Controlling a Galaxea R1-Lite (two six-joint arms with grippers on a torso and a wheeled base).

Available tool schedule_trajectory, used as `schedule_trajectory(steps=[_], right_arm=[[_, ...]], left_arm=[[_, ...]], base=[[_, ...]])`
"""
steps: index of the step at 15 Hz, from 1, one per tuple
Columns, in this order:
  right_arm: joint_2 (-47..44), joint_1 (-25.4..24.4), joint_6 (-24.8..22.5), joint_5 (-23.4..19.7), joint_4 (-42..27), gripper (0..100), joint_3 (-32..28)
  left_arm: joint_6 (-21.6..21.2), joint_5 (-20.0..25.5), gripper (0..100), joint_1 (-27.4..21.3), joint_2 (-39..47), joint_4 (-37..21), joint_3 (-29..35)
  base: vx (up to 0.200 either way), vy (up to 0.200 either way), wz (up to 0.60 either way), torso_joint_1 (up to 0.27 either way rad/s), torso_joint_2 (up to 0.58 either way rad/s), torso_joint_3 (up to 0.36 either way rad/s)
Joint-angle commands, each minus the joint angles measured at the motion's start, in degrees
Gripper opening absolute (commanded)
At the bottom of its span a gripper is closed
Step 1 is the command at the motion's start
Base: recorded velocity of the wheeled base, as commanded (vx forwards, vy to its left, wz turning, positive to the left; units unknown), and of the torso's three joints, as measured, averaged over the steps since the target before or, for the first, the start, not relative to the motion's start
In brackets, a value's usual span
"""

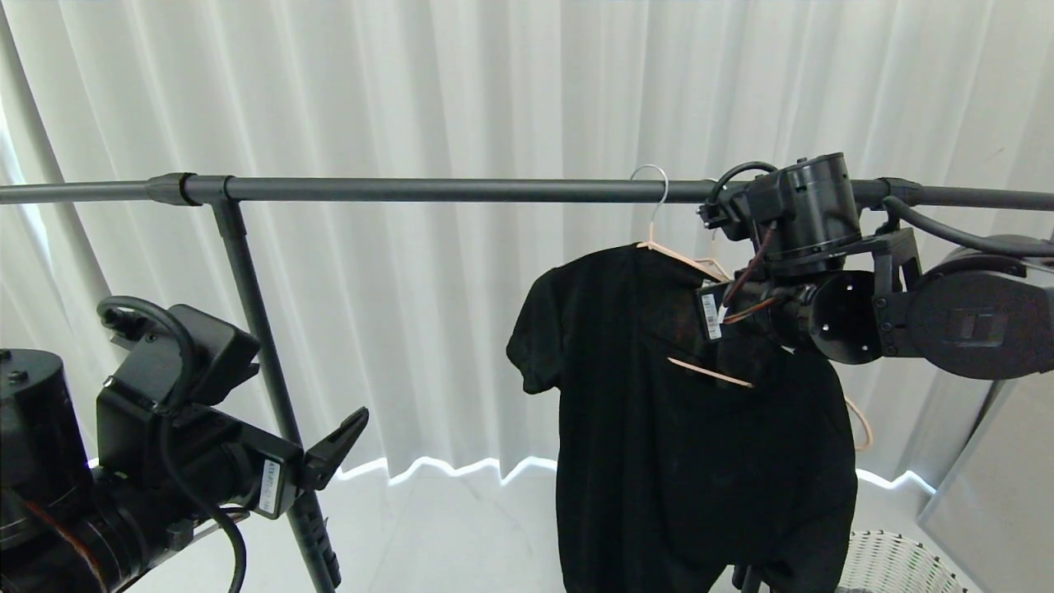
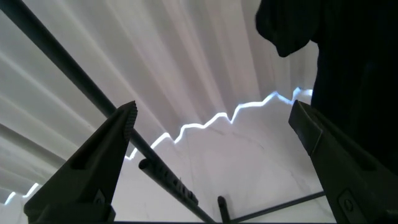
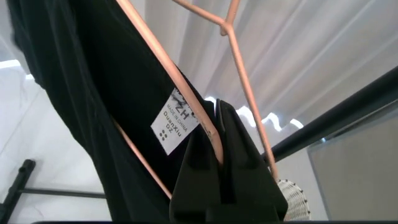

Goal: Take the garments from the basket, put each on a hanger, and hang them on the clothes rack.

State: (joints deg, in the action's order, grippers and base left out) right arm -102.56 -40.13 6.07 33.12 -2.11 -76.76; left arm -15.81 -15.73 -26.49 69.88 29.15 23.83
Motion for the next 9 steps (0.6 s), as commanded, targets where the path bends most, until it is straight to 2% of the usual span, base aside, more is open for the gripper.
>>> schedule_trajectory(steps=[1,2,3,5,9], right_arm=[[-0.1,-0.12,-0.01,0.1,-0.09,0,0.04],[-0.01,-0.12,0.08,0.1,-0.09,0,0.12],[0.08,-0.12,0.17,0.19,-0.09,100,0.12],[0.87,-0.3,0.96,0.1,0.44,100,-0.14],[6.23,-2.67,5.53,-0.16,0.61,100,0.12]], left_arm=[[-0.01,-0.01,100,-0.14,0.0,0.03,-0.01],[-0.01,-0.01,100,-0.14,0.0,0.03,-0.01],[-0.01,-0.01,100,-0.14,0.0,0.03,-0.01],[-0.01,-0.01,100,-0.14,0.0,0.03,-0.1],[0.08,-0.01,100,-0.05,-0.18,0.12,-0.54]], base=[[0.0,0.0,0.0,0.0,0.0,0.0],[0.0,0.0,0.0,0.0,0.0,0.0],[0.0,0.0,0.0,0.0,0.0,0.0],[0.0,0.0,0.0,0.0,0.0,0.0],[0.0,0.0,0.0,0.0,0.0,0.0]])
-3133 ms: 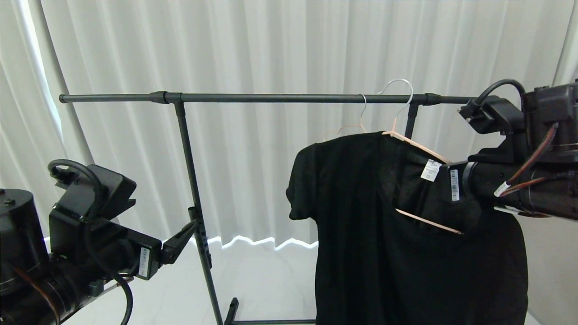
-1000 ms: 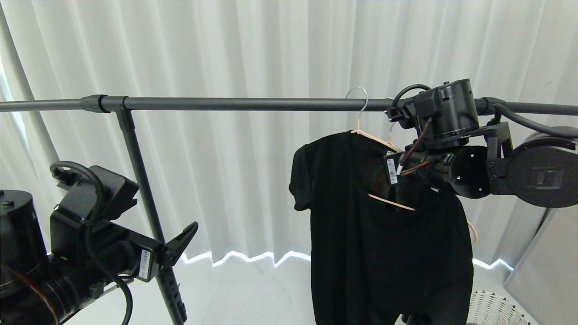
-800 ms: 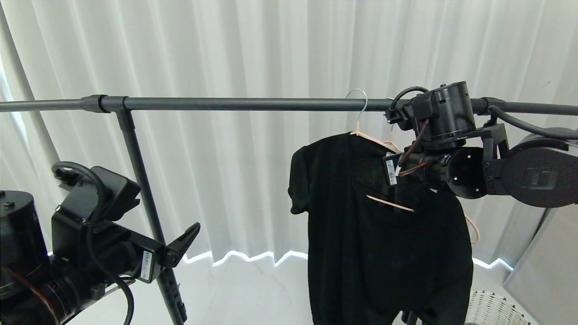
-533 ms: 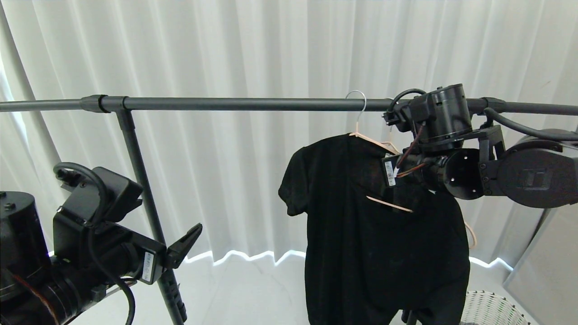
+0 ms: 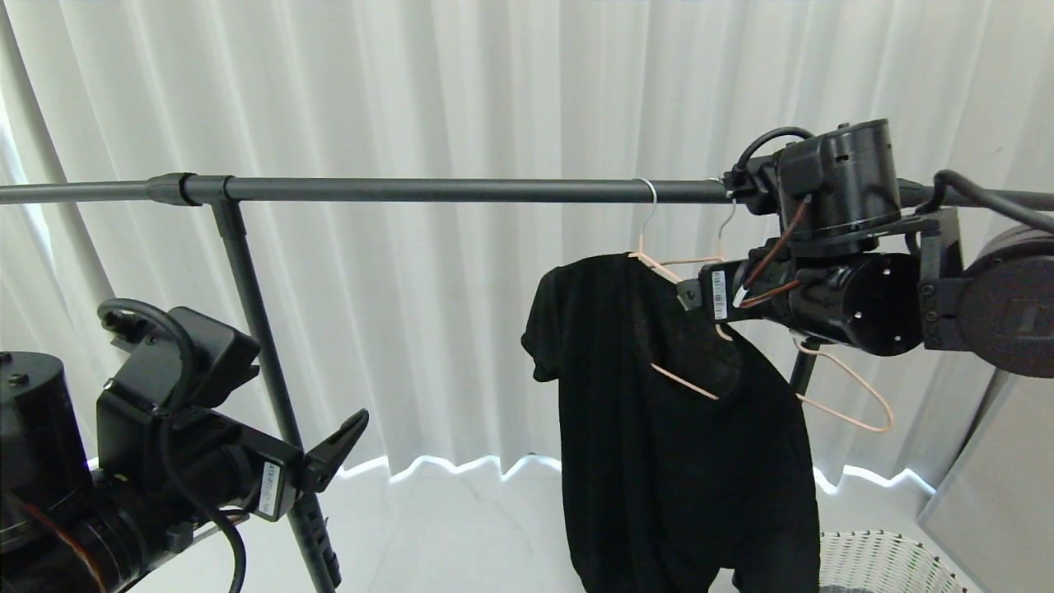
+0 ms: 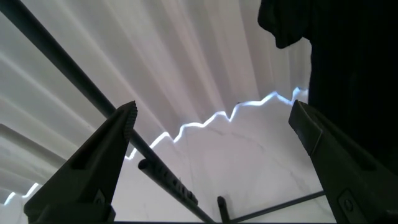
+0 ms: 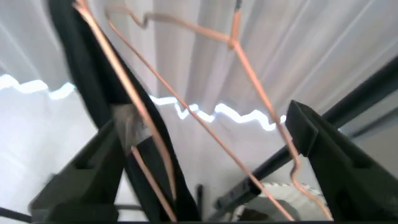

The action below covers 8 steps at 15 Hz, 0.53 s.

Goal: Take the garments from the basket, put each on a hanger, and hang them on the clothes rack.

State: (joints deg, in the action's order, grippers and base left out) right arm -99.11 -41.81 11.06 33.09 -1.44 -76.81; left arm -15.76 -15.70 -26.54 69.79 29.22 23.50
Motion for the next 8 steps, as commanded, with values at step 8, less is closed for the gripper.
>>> schedule_trajectory(steps=[8], right_arm=[[16.14,3.23,-4.64,0.66,-16.05,100,5.18]], left_arm=[[-0.06,-0.82,100,0.7,-2.03,0.05,-1.36]], base=[[-0.025,0.0,0.0,0.0,0.0,0.0]])
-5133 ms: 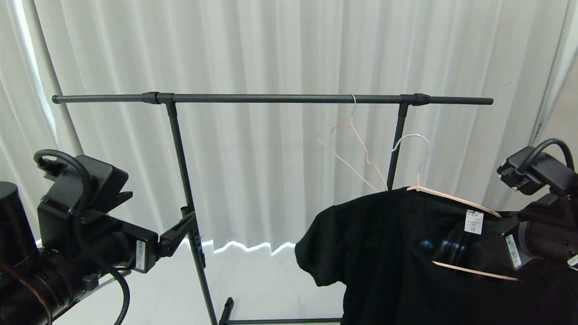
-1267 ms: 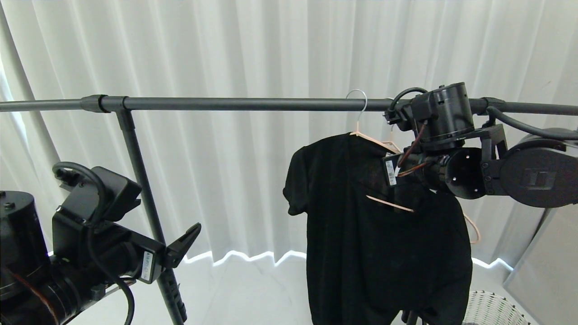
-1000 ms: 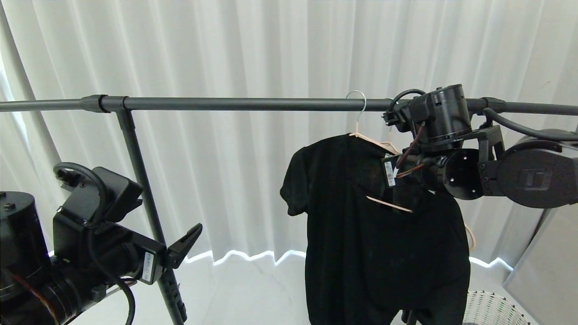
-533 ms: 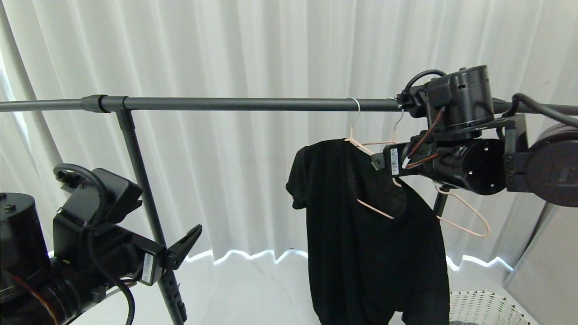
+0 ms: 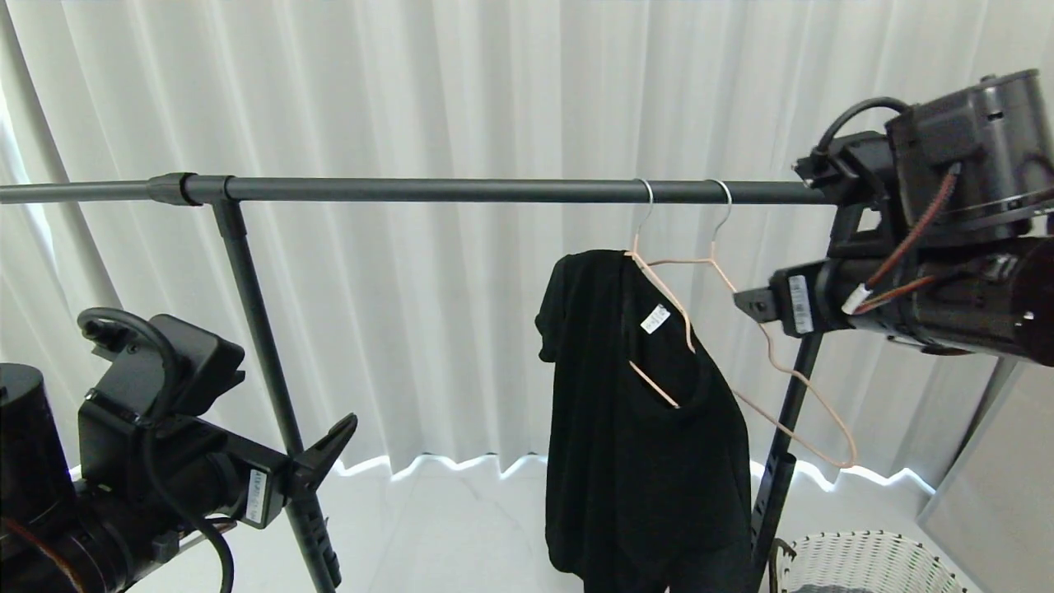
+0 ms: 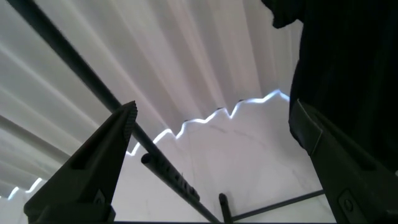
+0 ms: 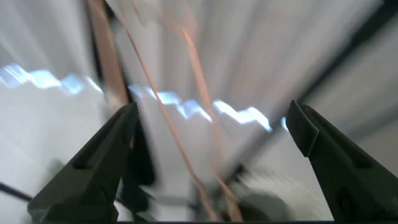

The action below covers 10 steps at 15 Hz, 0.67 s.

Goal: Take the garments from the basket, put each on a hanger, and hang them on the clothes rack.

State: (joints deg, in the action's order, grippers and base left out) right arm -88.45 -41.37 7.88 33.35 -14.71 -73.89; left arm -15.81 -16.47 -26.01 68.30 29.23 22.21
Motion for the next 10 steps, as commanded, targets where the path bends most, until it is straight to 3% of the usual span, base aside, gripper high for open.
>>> schedule_trajectory(steps=[1,5,8,10], right_arm=[[8.83,5.6,-2.34,0.92,-5.06,100,5.16],[17.09,10.09,-9.98,4.44,-5.15,100,16.14],[19.99,12.55,-10.78,4.53,-4.97,100,21.33],[21.92,13.87,-10.86,4.62,-4.89,100,23.26]], left_arm=[[-0.01,-0.23,100,0.44,-0.72,0.03,-0.06],[-0.01,-0.23,100,2.2,-2.83,-0.05,-0.59],[-0.01,-0.23,100,5.8,-2.83,-0.05,-0.33],[-0.01,-0.14,100,11.69,-3.0,0.03,-0.06]], base=[[-0.2,0.0,0.0,0.002,0.0,0.002],[-0.2,0.0,0.0,0.001,0.0,0.004],[-0.2,0.0,0.0,-0.001,0.0,0.004],[-0.2,0.0,0.0,-0.002,0.0,0.005]])
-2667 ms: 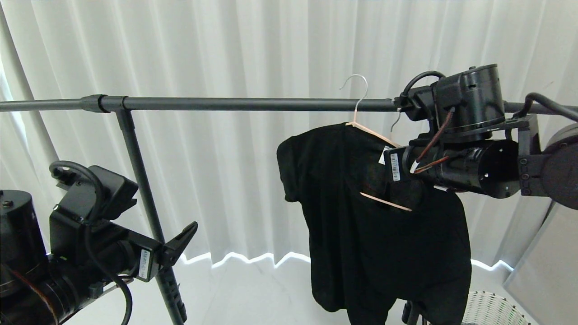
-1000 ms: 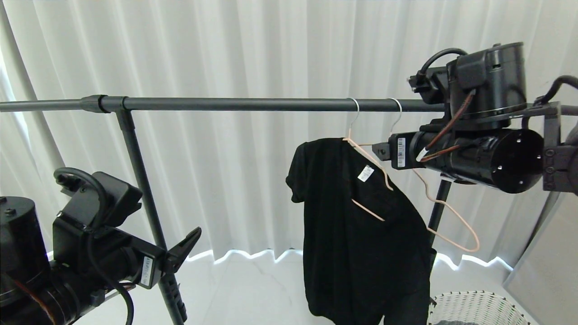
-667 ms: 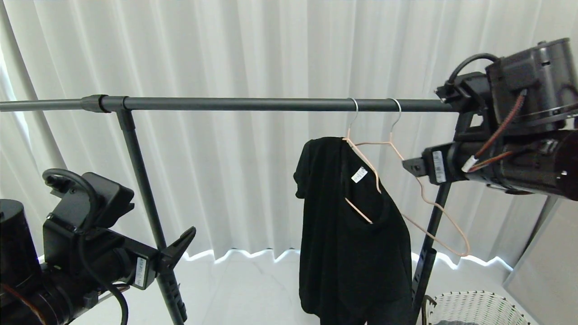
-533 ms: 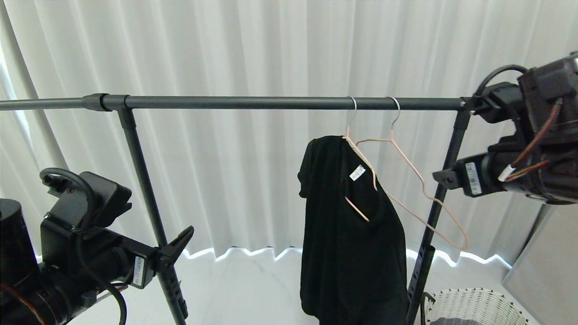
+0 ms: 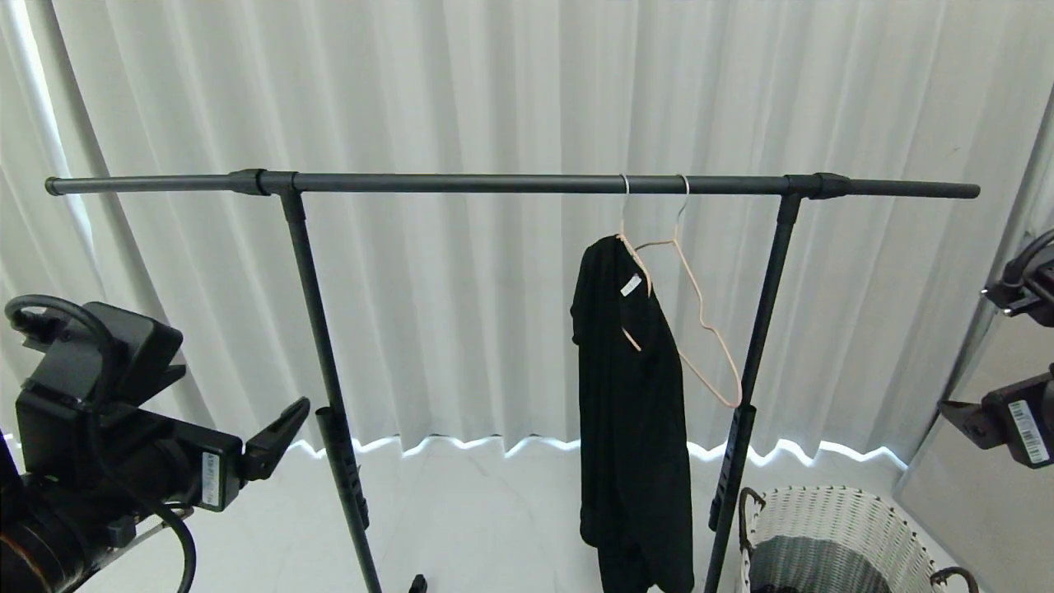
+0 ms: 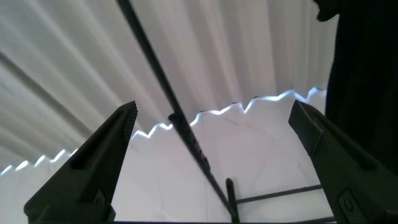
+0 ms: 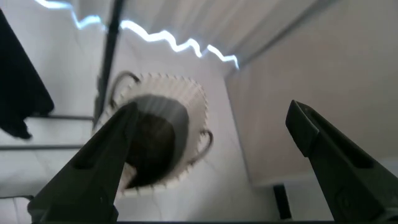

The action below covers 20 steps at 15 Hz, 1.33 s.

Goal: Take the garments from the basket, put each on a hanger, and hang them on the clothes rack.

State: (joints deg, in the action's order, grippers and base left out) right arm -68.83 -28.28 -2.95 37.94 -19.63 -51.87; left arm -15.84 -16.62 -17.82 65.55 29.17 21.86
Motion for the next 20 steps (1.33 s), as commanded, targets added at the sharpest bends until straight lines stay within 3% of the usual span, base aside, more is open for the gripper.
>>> schedule_trajectory(steps=[1,3,5,10,20], right_arm=[[3.53,1.3,-0.21,0.03,0.03,100,1.95],[6.16,2.71,-1.53,-0.06,0.03,100,3.71],[8.1,4.11,-3.73,-0.14,0.03,100,5.2],[8.71,4.82,-4.08,-0.14,0.03,100,5.73],[8.27,5.52,-4.17,-0.14,0.03,100,7.4]], left_arm=[[0.02,0.0,100,6.22,-0.25,0.1,0.38],[0.1,0.0,100,9.82,-0.33,0.1,0.03],[0.1,0.0,100,10.18,-0.33,0.1,-0.24],[0.1,0.0,100,10.18,-0.33,0.1,-1.29],[0.19,0.09,100,9.82,-0.33,0.1,-3.14]], base=[[-0.2,0.0,0.0,0.002,0.0,0.002],[-0.2,0.0,0.0,0.002,0.0,0.005],[-0.1,0.0,0.0,0.004,0.0,0.004],[0.0,0.0,0.0,-0.005,0.02,0.01],[0.0,0.0,0.0,-0.168,0.43,0.257]])
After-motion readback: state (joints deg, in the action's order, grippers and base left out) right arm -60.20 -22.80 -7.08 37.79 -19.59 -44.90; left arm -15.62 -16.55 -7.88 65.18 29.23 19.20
